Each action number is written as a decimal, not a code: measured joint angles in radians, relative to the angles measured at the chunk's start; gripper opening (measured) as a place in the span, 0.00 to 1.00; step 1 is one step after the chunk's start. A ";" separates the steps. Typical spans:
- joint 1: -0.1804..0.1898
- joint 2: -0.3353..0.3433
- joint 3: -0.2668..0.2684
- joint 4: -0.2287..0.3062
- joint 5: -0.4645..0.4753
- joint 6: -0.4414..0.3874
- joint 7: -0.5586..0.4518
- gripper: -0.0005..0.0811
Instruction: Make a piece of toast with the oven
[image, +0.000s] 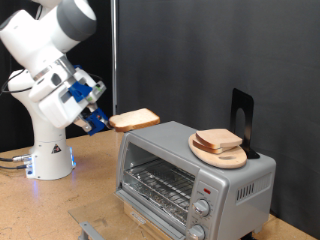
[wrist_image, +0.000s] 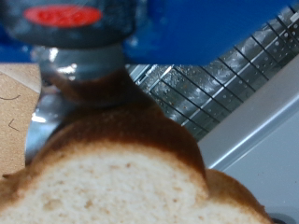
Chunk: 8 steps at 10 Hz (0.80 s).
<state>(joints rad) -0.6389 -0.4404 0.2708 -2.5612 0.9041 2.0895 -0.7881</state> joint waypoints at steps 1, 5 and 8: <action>-0.009 0.000 -0.013 0.000 -0.013 -0.012 -0.005 0.61; -0.014 0.013 -0.013 -0.011 -0.014 -0.010 -0.045 0.61; -0.015 0.116 0.011 -0.042 -0.025 0.127 -0.120 0.61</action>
<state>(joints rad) -0.6535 -0.3245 0.2815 -2.6028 0.8786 2.2169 -0.9085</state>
